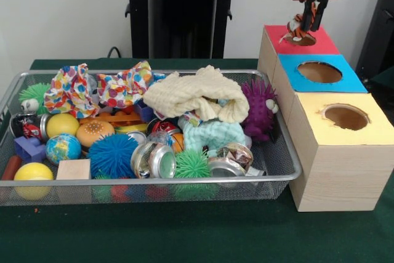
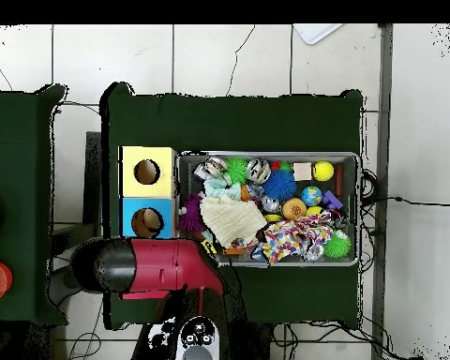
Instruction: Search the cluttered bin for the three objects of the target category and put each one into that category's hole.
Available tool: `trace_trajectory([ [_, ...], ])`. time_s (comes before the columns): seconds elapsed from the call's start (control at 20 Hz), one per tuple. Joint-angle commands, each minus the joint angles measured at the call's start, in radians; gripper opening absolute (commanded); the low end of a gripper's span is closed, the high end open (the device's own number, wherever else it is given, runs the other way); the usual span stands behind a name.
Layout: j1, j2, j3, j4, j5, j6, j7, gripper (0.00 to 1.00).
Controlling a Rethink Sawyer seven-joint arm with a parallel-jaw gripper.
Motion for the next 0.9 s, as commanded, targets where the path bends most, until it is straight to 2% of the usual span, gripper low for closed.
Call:
trace_trajectory([
  [0.05,0.004,0.085,-0.006,-0.049,0.065,-0.059,0.298,0.0],
  [0.4,0.006,0.106,-0.013,0.044,0.084,-0.142,0.298,0.0],
  [0.6,0.014,0.126,-0.017,0.02,0.086,-0.142,0.292,0.0],
  [0.65,0.013,0.12,-0.011,0.052,0.087,-0.169,0.29,0.0],
  [0.9,0.02,0.122,-0.012,0.051,0.099,-0.155,0.296,0.0],
])
